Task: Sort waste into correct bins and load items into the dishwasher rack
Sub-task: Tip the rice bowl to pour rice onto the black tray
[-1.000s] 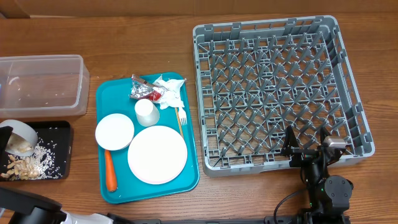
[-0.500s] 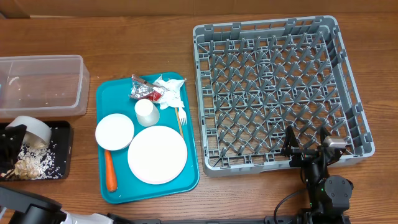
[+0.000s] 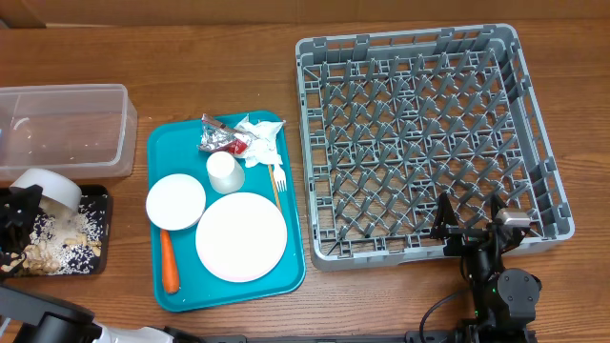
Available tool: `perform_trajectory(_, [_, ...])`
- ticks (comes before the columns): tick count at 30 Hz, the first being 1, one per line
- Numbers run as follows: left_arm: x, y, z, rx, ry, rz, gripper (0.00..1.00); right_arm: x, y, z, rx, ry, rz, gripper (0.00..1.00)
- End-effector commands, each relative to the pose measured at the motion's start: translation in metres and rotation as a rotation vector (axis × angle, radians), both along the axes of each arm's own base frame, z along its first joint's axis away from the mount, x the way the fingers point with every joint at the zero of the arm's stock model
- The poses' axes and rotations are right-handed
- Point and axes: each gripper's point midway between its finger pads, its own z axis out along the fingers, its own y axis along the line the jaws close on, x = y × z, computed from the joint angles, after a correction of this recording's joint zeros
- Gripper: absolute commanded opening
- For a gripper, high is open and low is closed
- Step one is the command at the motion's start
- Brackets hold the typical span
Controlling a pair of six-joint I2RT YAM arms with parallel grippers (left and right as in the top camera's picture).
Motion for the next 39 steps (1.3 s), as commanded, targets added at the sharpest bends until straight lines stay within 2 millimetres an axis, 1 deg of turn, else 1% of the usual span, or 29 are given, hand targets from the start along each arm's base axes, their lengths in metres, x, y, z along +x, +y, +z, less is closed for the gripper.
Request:
perform_trajectory(1, [-0.004, 0.001, 0.011, 0.046, -0.066, -0.011, 0.04, 0.000, -0.001, 0.001, -0.004, -0.010, -0.002, 1.00])
perform_trajectory(9, [-0.014, 0.008, 0.006, 0.047, -0.056, 0.019, 0.04, 0.000, -0.001, 0.001, -0.004, -0.010, -0.002, 1.00])
perform_trajectory(13, [-0.024, 0.014, -0.003, 0.053, -0.012, 0.051, 0.04, 0.000, -0.001, 0.001, -0.004, -0.010, -0.002, 1.00])
perform_trajectory(17, [-0.033, 0.020, -0.010, 0.051, -0.012, 0.082, 0.04, 0.000, -0.001, 0.001, -0.004, -0.010, -0.002, 1.00])
perform_trajectory(20, [-0.041, 0.030, -0.020, 0.026, 0.062, 0.137, 0.04, 0.000, -0.001, 0.001, -0.004, -0.010, -0.002, 1.00])
perform_trajectory(22, [-0.042, 0.037, -0.016, 0.037, 0.037, 0.154, 0.04, 0.000, -0.001, 0.001, -0.004, -0.010, -0.002, 1.00])
perform_trajectory(25, [-0.043, 0.042, -0.016, 0.047, 0.037, 0.168, 0.04, 0.000, -0.001, 0.001, -0.004, -0.010, -0.002, 1.00])
perform_trajectory(26, [-0.044, 0.043, -0.018, 0.056, 0.047, 0.170, 0.04, 0.000, -0.001, 0.001, -0.004, -0.010, -0.002, 1.00])
perform_trajectory(29, [-0.050, 0.048, -0.033, 0.058, 0.143, 0.198, 0.04, 0.000, -0.001, 0.001, -0.004, -0.010, -0.002, 1.00])
perform_trajectory(31, [-0.050, 0.048, -0.032, 0.090, 0.130, 0.183, 0.04, 0.000, -0.001, 0.001, -0.004, -0.010, -0.002, 1.00])
perform_trajectory(36, [-0.042, 0.050, -0.021, 0.090, 0.040, 0.170, 0.04, 0.000, -0.001, 0.001, -0.004, -0.010, -0.002, 1.00])
perform_trajectory(39, [-0.041, 0.050, -0.027, 0.078, 0.046, 0.165, 0.04, 0.000, -0.001, 0.001, -0.004, -0.010, -0.002, 1.00])
